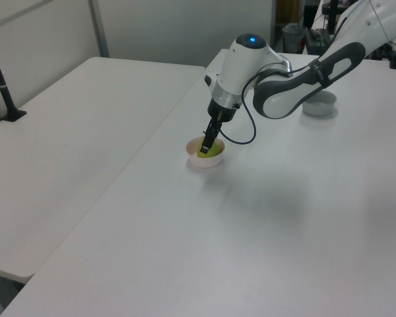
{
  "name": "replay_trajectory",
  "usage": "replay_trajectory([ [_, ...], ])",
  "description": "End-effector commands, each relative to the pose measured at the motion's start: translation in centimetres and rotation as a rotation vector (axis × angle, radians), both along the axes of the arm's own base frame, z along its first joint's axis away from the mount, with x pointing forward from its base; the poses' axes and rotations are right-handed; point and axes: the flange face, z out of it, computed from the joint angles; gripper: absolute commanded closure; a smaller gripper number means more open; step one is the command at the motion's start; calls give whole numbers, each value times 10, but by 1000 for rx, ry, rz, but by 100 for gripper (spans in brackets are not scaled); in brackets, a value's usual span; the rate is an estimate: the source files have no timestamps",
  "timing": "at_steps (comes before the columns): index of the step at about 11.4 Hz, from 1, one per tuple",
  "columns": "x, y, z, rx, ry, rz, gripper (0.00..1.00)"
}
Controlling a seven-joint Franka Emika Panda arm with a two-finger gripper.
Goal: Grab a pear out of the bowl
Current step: 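Move the open gripper over the pink bowl and lower onto the pear, then close the gripper around the green pear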
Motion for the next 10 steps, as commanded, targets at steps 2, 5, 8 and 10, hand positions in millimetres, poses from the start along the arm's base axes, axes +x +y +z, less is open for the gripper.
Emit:
replay_trajectory([
  [2, 1, 2, -10, -20, -16, -6, 3],
  [5, 1, 2, -12, -20, -13, -5, 5],
  [8, 0, 2, -13, -22, -11, -4, 22],
  [10, 0, 2, -13, -23, -12, -4, 29],
])
